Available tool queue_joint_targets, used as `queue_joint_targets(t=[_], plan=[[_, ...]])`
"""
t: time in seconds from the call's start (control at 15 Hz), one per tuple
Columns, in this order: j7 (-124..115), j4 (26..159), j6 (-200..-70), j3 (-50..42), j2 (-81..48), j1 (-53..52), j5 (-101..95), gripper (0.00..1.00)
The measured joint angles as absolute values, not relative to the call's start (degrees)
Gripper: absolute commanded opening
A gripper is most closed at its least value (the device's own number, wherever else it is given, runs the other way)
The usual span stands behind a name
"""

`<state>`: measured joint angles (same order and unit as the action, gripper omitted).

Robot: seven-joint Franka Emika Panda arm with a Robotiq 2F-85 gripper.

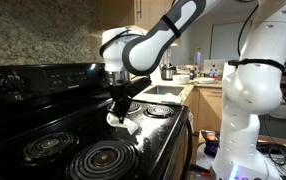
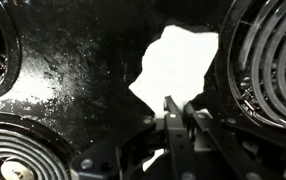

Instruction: Use the white napkin to wipe the stove

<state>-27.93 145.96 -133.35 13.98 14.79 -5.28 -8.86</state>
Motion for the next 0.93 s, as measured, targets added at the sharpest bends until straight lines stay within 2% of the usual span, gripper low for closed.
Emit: queue_joint_targets(t=[0.67,0.93], plan=[[-28.25,136.71,-120.65,16.16,17.5,-5.44,-12.18,0.98],[-28.23,134.93,-119.38,17.06,19.32,-5.77,-12.8,1.0]])
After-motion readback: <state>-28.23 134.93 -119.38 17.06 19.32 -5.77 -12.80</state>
